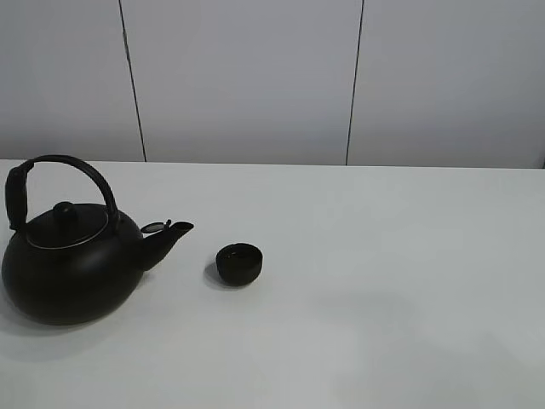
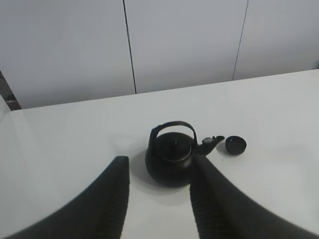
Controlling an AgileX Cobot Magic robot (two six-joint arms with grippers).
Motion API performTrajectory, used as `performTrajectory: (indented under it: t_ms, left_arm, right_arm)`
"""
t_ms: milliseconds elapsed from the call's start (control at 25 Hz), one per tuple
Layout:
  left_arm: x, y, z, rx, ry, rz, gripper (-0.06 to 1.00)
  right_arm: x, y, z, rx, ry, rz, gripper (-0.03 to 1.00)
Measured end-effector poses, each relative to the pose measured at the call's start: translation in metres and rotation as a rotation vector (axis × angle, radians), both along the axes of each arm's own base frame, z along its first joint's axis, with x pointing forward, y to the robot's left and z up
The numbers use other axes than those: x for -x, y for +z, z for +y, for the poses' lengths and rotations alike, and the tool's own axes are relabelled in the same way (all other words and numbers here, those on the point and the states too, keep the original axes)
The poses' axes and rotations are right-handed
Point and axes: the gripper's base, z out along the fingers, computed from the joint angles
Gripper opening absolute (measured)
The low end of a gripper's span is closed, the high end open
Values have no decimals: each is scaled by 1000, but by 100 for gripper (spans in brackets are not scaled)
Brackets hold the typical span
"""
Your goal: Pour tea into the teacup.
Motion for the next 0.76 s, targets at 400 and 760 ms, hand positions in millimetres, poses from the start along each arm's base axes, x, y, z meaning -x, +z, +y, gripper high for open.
performTrajectory:
  t_ms: [400, 760]
  left_arm:
    - [7, -103, 0, 17, 8, 109, 29]
    - [-28, -149, 0, 18, 29, 214, 29]
  right_arm:
    - [0, 0, 0, 0, 0, 0, 49]
    - [0, 0, 0, 0, 0, 0, 49]
